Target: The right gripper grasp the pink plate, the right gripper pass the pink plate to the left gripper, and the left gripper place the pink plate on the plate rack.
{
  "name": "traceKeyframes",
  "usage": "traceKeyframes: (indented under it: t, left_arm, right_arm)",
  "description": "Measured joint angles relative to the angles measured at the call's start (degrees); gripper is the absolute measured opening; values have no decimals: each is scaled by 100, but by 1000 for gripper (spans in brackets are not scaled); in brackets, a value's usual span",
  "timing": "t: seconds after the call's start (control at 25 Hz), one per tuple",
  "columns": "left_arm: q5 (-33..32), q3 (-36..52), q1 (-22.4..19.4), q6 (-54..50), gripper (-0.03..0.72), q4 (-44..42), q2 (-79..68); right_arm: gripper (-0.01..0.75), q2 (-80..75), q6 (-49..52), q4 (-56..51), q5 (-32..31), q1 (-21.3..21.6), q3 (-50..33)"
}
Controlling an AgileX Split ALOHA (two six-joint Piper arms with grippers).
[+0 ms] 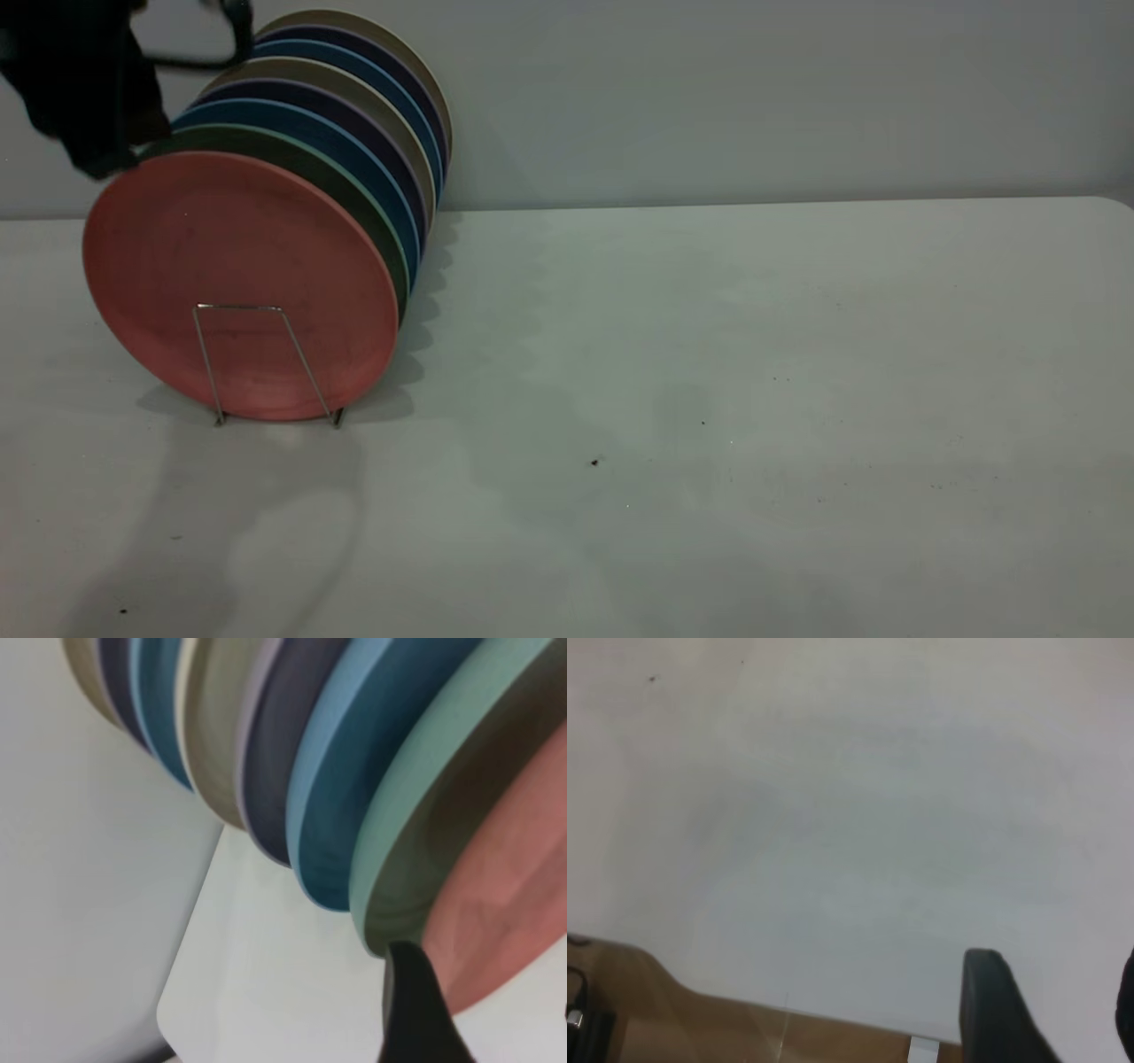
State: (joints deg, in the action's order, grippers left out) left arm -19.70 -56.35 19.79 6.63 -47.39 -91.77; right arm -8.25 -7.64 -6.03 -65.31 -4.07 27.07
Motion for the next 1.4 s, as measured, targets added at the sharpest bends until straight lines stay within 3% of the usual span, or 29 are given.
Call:
traceKeyframes:
  t: [0.32, 0.48, 0.72, 1.0, 1.2, 1.4]
  left_arm:
    - [-2132, 0, 1177, -1578, 443, 138, 1418]
    - [-3366, 0, 1683, -2862, 443, 727, 2279]
    - [-4708, 0, 1923, -3205, 443, 1994, 3374]
    - [-4713, 319, 1923, -2199, 443, 2984, 4536]
    - [-4713, 1263, 1923, -1218, 443, 3884, 5319]
    - [-4687, 2187, 1923, -1084, 443, 4141, 6009]
  right_arm:
    - [351, 0, 17, 17, 0, 0, 0]
    - [345, 0, 102, 85, 0, 0, 0]
    - [310, 31, 216, 162, 3, -122, 0]
    - [297, 398, 238, 168, 7, -439, 0]
    - [297, 534, 257, 150, 7, -448, 0]
    - [297, 549, 258, 104, 7, -448, 0]
